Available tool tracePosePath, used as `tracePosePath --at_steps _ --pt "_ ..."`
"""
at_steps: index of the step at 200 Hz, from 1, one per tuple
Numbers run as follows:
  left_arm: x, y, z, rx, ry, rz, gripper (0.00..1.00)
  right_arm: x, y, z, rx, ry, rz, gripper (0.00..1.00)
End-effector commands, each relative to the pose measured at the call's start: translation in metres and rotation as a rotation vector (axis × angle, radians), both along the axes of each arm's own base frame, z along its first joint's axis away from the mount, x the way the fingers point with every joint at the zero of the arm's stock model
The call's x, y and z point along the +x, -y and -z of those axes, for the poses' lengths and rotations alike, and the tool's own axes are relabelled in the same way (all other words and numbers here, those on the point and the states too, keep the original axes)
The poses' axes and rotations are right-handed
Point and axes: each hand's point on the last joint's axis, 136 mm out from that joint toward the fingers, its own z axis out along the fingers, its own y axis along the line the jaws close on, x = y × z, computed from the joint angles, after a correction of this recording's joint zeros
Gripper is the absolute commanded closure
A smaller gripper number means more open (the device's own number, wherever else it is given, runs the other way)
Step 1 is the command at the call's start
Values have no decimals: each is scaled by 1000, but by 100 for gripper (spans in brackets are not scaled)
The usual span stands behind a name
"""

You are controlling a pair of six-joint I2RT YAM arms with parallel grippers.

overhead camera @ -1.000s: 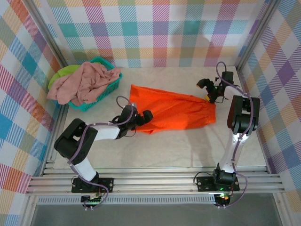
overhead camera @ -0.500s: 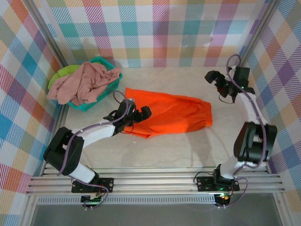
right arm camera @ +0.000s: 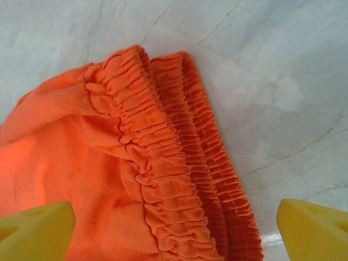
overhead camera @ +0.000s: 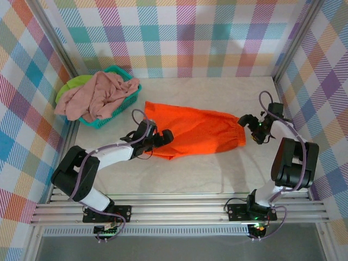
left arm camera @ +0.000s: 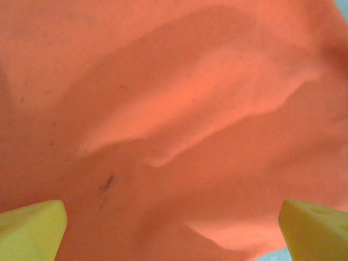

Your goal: Fold and stack the shorts

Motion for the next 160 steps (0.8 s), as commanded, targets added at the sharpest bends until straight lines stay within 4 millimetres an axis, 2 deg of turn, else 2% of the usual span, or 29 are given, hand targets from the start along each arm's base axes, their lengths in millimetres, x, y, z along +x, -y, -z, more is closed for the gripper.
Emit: tracePosePath --at_steps 1,46,56,99,141,160 --pt "-3 -2 13 8 -6 -10 0 2 -11 8 68 -8 -25 8" --pt "-13 -9 35 30 -43 -21 0 4 -16 19 110 -27 -30 14" --pt "-15 -9 38 28 -50 -23 0 5 -18 20 122 -29 -34 18" --pt "-17 -8 48 35 -67 -20 0 5 -29 21 139 -33 -60 21" --pt "-17 -6 53 31 -76 -19 0 3 -35 32 147 -66 -75 23" --pt "-17 -6 53 33 -76 -19 0 3 -39 35 150 -74 -85 32"
